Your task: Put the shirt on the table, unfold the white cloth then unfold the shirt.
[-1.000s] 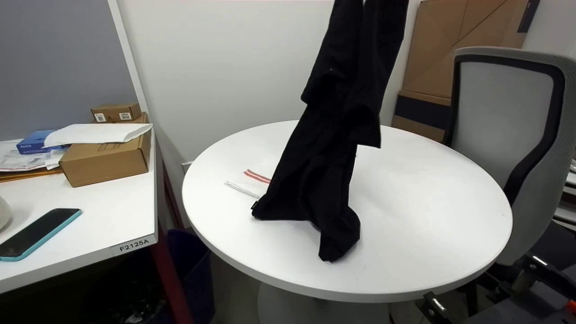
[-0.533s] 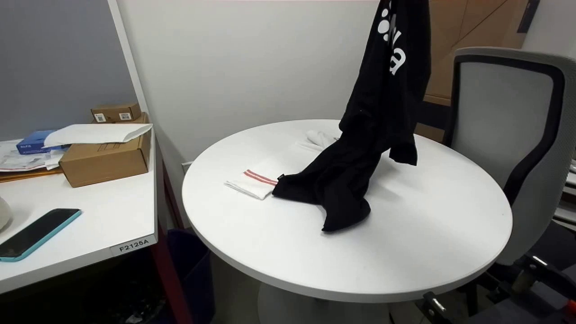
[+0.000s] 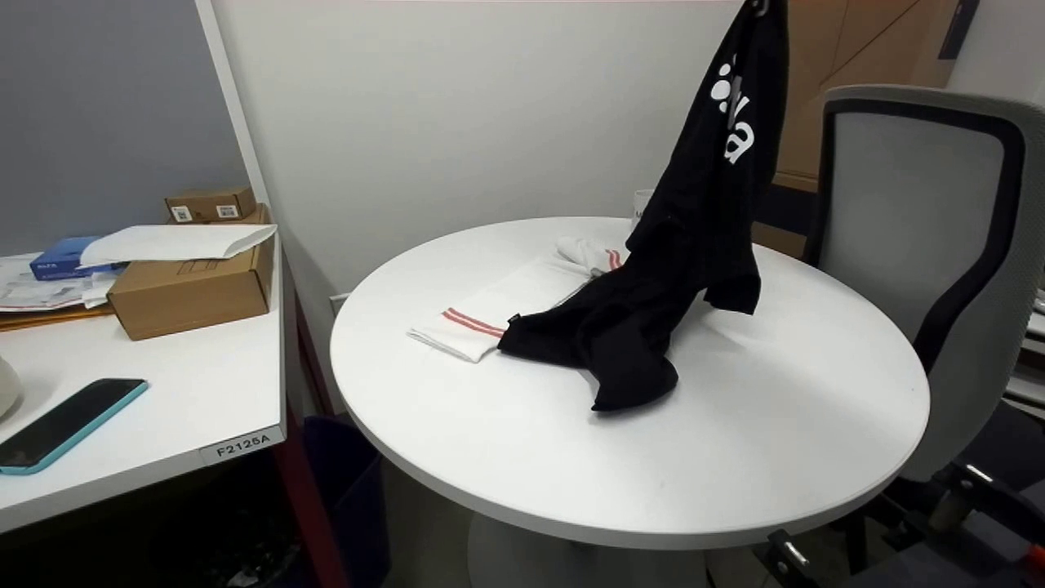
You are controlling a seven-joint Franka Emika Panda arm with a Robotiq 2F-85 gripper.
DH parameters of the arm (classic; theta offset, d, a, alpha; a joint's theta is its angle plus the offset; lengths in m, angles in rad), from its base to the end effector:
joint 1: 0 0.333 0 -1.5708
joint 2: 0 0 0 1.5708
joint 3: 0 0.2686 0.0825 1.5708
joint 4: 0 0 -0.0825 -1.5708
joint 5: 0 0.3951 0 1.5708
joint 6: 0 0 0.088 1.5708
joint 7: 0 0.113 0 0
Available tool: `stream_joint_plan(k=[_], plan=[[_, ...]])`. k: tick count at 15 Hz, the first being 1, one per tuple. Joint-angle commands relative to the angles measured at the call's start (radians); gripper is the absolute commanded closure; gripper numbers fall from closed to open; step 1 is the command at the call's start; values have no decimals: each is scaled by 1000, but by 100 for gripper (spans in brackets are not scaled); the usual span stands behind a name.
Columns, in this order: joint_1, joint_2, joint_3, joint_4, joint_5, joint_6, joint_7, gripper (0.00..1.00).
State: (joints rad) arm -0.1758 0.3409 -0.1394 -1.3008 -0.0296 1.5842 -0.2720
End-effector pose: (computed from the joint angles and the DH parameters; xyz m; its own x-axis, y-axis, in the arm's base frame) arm 0.6193 -0.1920 0.4970 0.9966 -0.0374 -0.0728 -0.0331 -0.9977 0.0585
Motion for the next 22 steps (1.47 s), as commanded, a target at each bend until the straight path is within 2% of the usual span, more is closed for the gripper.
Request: stream_joint_plan(k=[1,5,6,8,13,16,18,22], plan=[[-54,138,-12,190,-4,-110,20,99],[-112,265,-21,294,-11,-180,30,99],[-126,295,-24,317,-8,-193,44,71],[-150,347,-23,367,-3,-223,56,64],[-180,415,-16,471,-1,-274,74,28],[-172,412,-22,500,-1,-271,66,5],[-158,380,-15,476,-8,-221,47,0],[-91,285,4,300,-36,9,-9,0]])
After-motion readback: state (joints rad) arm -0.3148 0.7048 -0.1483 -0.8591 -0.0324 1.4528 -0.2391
